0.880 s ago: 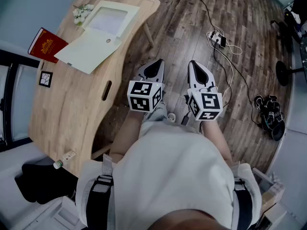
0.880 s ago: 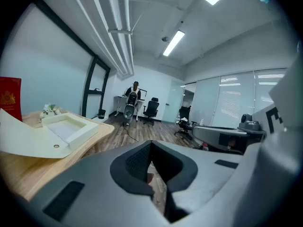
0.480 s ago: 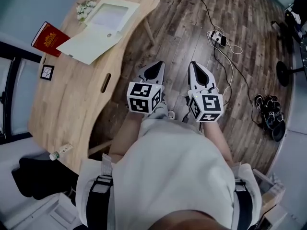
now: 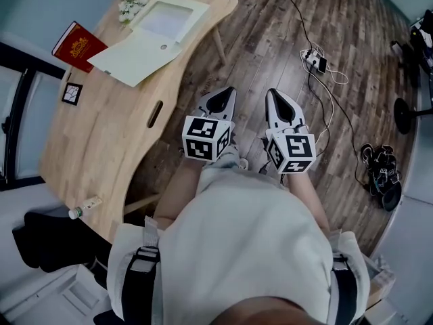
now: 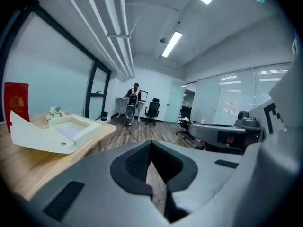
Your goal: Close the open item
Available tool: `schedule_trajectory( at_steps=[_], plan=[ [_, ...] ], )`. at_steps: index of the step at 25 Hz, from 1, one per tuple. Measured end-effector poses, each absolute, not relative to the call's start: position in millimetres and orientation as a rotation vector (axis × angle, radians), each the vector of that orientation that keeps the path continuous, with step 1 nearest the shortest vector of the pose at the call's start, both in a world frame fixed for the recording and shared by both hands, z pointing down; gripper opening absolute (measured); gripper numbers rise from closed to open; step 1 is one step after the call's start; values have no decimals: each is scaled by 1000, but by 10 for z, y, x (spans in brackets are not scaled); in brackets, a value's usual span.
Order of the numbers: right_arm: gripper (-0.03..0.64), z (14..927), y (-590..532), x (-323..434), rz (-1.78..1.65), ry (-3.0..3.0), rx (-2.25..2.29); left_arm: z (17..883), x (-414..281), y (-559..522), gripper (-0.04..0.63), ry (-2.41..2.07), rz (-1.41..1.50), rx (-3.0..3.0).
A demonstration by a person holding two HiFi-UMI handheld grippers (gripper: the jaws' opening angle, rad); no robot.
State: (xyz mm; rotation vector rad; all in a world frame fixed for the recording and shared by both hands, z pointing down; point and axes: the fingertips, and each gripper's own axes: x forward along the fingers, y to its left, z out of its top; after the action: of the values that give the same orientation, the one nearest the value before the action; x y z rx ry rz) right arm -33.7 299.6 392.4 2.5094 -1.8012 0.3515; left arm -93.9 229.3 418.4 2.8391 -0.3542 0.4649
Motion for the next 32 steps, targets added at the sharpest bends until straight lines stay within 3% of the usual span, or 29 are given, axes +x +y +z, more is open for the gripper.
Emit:
schedule_trajectory(
  at_steps=[32],
  plan=[
    [20,3949,1431,256,397,-1902,2353,4247,-435,764,20,-464,423,2729]
  ],
)
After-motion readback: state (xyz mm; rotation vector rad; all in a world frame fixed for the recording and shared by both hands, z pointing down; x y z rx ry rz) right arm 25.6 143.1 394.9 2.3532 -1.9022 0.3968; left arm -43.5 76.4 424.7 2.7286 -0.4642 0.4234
